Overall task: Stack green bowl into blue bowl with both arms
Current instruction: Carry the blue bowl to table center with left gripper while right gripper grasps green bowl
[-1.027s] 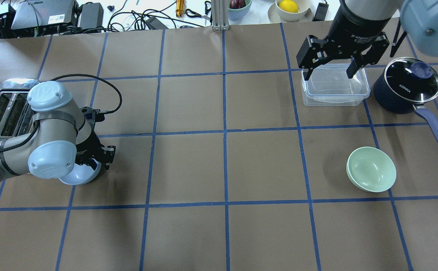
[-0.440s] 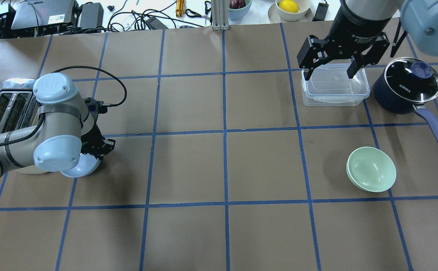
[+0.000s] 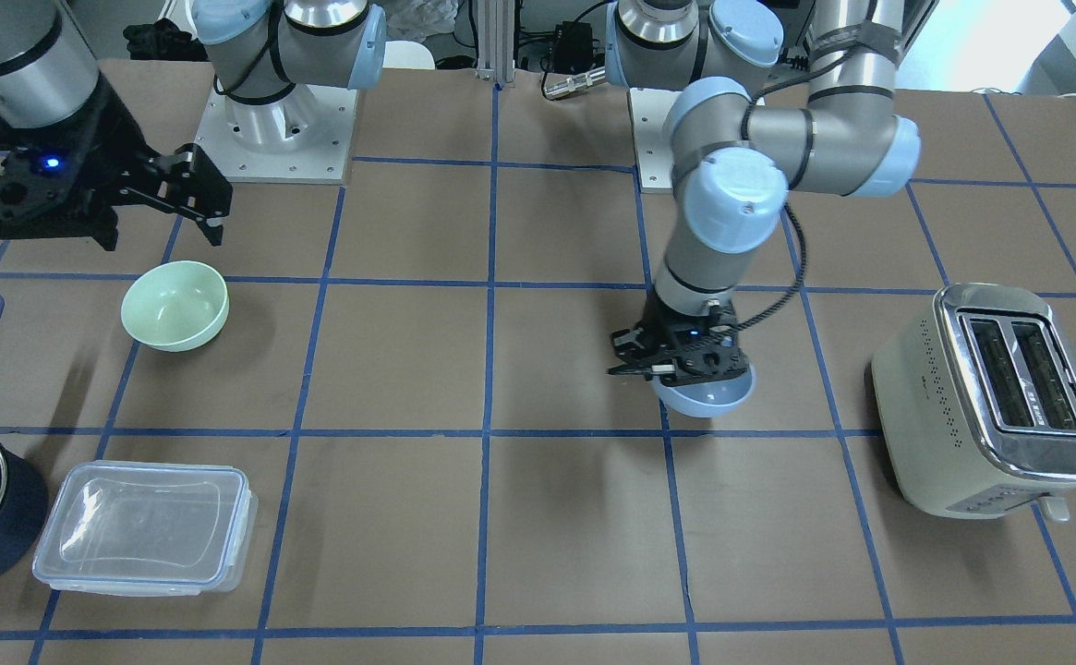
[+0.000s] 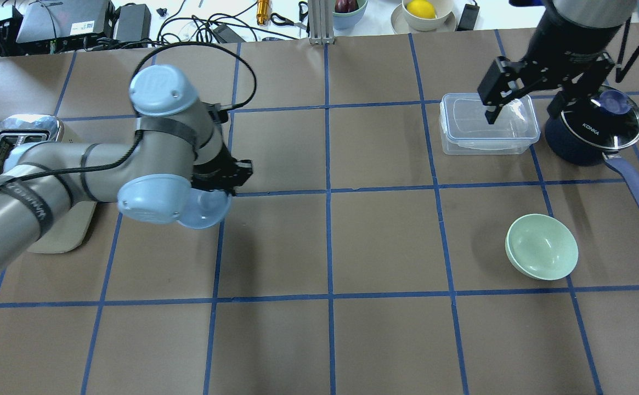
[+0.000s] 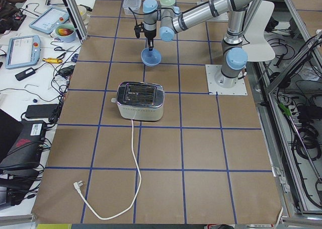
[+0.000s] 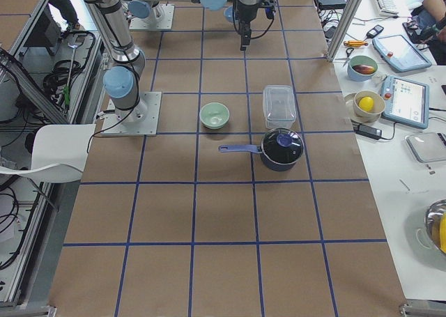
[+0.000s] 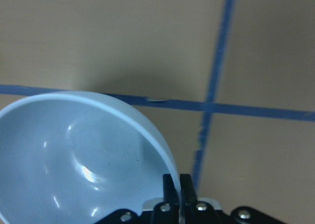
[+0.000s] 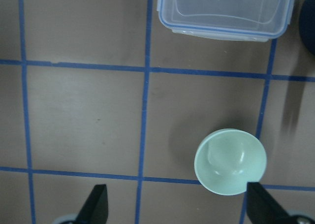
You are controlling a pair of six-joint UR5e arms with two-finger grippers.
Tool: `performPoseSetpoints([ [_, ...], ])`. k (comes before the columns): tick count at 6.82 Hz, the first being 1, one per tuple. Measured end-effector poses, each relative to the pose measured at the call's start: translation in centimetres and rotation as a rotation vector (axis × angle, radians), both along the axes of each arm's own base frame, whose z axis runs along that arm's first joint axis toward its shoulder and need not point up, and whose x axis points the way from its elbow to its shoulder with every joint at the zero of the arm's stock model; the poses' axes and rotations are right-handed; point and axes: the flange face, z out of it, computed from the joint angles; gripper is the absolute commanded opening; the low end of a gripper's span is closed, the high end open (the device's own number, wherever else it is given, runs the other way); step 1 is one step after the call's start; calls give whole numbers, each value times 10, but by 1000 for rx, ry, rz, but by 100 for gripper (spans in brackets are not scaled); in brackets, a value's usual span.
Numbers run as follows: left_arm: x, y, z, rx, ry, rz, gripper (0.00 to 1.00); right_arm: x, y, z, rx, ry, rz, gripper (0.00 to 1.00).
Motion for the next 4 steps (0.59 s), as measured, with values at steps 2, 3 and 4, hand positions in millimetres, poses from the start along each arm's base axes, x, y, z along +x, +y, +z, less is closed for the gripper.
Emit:
performPoseSetpoints([
  [2,-123,16,0,-26,21,-25,0,-75,3,-43,51,-18,9,100],
  [3,-156,18,-6,-29,25,-45,1,-106,9,-75,50,-29,18,100],
  [4,-171,16,-21,-23,29,-50,75,-130,19,-110,47,-38,11,100],
])
